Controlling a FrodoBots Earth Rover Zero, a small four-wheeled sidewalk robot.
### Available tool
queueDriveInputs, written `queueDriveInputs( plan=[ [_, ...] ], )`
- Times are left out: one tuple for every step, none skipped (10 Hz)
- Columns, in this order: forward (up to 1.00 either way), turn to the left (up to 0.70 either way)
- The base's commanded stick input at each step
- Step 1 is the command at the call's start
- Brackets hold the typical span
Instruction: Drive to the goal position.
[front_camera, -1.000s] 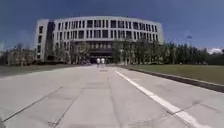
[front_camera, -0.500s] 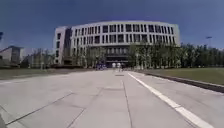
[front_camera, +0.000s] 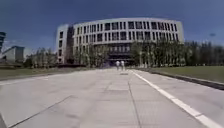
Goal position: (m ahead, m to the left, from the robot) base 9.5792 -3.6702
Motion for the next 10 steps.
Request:
queueDriveInputs(
  plan=[
    [0.7, 0.02],
    [0.7, 0.02],
    [0.7, 0.02],
    [0.7, 0.02],
    [0.7, 0.02],
    [0.7, 0.02],
    [0.7, 0.03],
    [0.7, 0.03],
    [0.7, 0.02],
    [0.7, 0.02]
  ],
)
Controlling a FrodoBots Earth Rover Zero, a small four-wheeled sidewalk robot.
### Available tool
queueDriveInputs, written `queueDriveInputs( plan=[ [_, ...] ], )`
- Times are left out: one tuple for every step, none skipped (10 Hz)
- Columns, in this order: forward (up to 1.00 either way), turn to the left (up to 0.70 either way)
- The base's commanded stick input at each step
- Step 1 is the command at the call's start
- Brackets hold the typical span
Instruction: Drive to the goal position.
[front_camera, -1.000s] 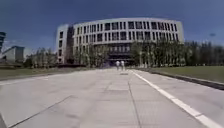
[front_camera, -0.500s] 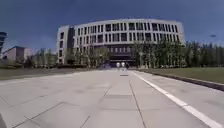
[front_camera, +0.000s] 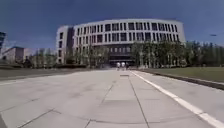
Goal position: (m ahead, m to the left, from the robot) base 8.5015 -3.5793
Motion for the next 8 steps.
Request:
queueDriveInputs(
  plan=[
    [0.7, 0.02],
    [0.7, 0.02],
    [0.7, 0.02],
    [0.7, 0.02],
    [0.7, 0.02],
    [0.7, 0.02],
    [0.7, 0.02],
    [0.7, 0.02]
  ],
)
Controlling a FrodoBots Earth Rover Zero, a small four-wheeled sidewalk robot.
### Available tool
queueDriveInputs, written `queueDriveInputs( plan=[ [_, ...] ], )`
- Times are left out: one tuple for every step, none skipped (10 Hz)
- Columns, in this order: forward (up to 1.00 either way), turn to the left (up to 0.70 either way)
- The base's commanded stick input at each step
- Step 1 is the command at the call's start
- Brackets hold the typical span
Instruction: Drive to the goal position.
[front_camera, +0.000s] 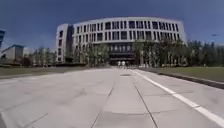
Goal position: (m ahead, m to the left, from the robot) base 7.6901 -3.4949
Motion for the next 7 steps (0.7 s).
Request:
queueDriveInputs(
  plan=[
    [0.7, 0.02],
    [0.7, 0.02],
    [0.7, 0.02],
    [0.7, 0.01],
    [0.7, 0.0],
    [0.7, 0.0],
    [0.7, 0.0]
  ],
)
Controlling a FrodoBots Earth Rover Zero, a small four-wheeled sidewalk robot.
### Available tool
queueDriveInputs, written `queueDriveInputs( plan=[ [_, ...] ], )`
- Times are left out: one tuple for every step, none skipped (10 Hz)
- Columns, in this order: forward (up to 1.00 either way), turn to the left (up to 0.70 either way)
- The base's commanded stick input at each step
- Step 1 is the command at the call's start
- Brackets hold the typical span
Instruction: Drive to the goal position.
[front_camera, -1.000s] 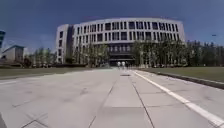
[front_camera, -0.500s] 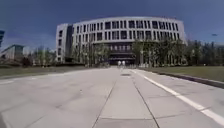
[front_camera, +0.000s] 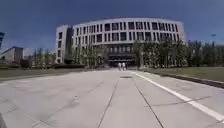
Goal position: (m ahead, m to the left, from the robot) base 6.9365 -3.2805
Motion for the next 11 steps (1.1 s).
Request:
queueDriveInputs(
  plan=[
    [0.7, 0.0],
    [0.7, 0.0],
    [0.7, 0.0],
    [0.7, 0.0],
    [0.7, 0.0],
    [0.7, 0.0],
    [0.7, 0.0],
    [0.7, 0.0],
    [0.7, 0.0],
    [0.7, 0.0],
    [0.7, 0.0]
  ],
)
